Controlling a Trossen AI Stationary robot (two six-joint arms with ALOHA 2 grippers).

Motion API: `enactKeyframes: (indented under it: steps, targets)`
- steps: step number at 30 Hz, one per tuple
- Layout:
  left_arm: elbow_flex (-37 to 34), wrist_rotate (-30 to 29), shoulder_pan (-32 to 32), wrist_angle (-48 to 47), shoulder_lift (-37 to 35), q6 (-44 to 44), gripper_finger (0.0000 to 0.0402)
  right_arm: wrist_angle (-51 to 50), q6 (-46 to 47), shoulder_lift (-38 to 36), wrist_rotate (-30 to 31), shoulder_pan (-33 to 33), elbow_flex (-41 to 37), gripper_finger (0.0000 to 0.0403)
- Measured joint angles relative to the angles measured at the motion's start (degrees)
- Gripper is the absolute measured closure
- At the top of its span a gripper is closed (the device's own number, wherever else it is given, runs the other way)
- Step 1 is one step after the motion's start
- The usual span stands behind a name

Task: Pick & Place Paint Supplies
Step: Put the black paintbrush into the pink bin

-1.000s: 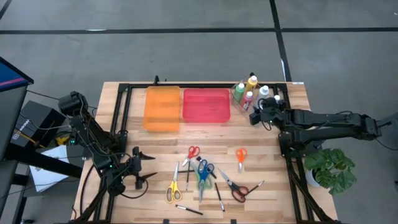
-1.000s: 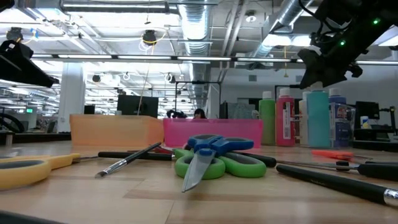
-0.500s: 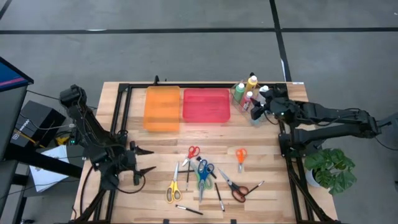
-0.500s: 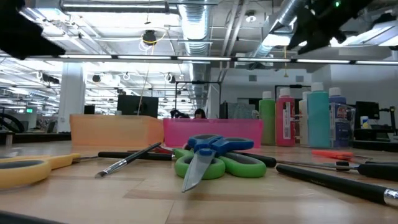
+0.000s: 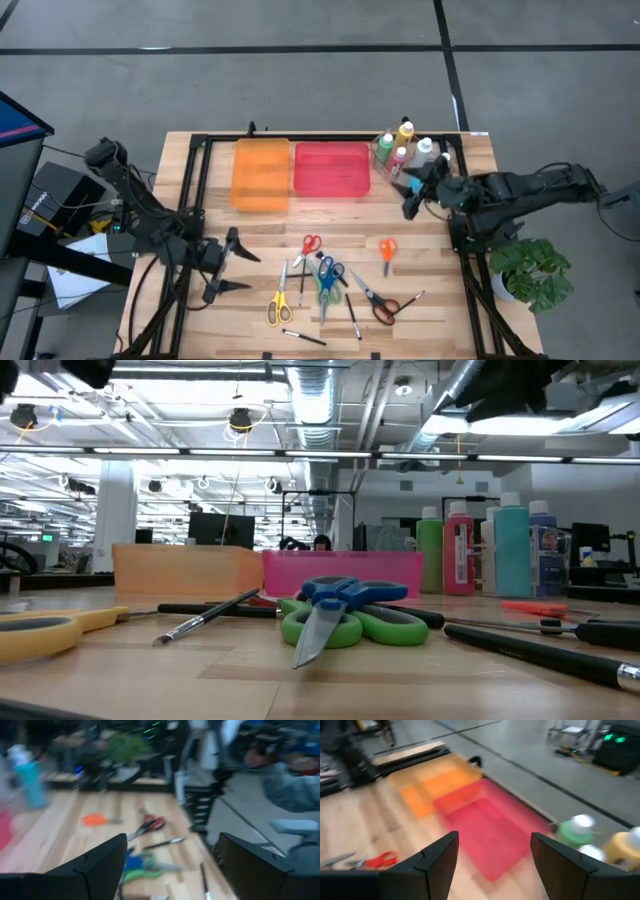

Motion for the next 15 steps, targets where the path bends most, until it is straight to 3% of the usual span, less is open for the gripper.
enactKeyframes:
  steps: [3, 7, 15]
  targets:
    - [0.0, 5.5, 2.5, 2.2, 0.3, 6.0, 0.0092, 1.0, 1.4, 3.2, 0.0, 4.4, 0.0, 0.0159]
    - [0.0, 5.5, 3.1, 2.4, -2.9, 11.6, 0.0092, 4.3, 2.5, 8.7, 0.0, 9.7, 0.0, 0.0159]
    - [0.0, 4.6, 2.4, -8.7, -18.4, 13.6, 0.0134, 9.7, 3.1, 19.7, -0.1, 15.6, 0.0, 0.0159]
